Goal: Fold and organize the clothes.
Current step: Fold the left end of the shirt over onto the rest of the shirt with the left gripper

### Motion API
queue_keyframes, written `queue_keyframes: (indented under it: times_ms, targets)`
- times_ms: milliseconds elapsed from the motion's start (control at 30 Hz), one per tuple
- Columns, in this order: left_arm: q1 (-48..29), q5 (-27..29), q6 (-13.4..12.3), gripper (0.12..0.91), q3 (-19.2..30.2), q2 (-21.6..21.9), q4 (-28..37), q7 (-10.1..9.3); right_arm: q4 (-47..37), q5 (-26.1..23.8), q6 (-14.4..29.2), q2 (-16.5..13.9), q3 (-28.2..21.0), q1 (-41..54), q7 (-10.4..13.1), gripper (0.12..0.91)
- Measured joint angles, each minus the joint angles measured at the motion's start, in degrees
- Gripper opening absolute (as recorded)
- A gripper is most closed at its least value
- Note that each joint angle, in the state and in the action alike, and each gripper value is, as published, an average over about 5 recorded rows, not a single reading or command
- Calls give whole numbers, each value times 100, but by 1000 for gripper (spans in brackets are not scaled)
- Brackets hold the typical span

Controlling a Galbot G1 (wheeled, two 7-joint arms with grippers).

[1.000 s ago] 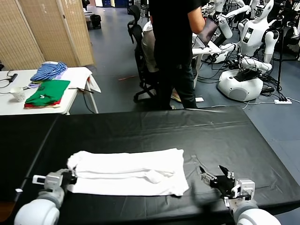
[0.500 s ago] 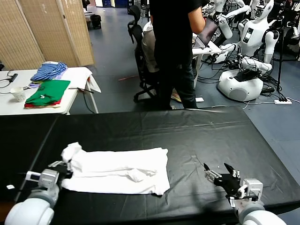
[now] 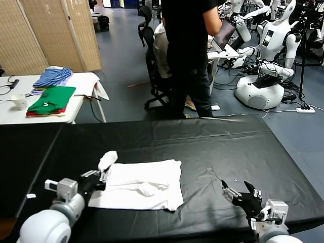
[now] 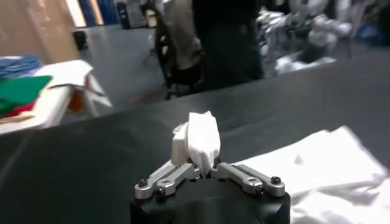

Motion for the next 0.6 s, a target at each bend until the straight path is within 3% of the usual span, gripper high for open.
queue_keyframes:
  times_ms: [400, 600]
  targets:
    - [-570, 110, -3, 190, 1228, 172, 51, 57, 97, -116, 0, 209, 30, -173, -1, 907]
    - [-774, 401, -4, 190, 1614, 150, 148, 311, 78, -156, 0, 244, -28, -177, -6, 907]
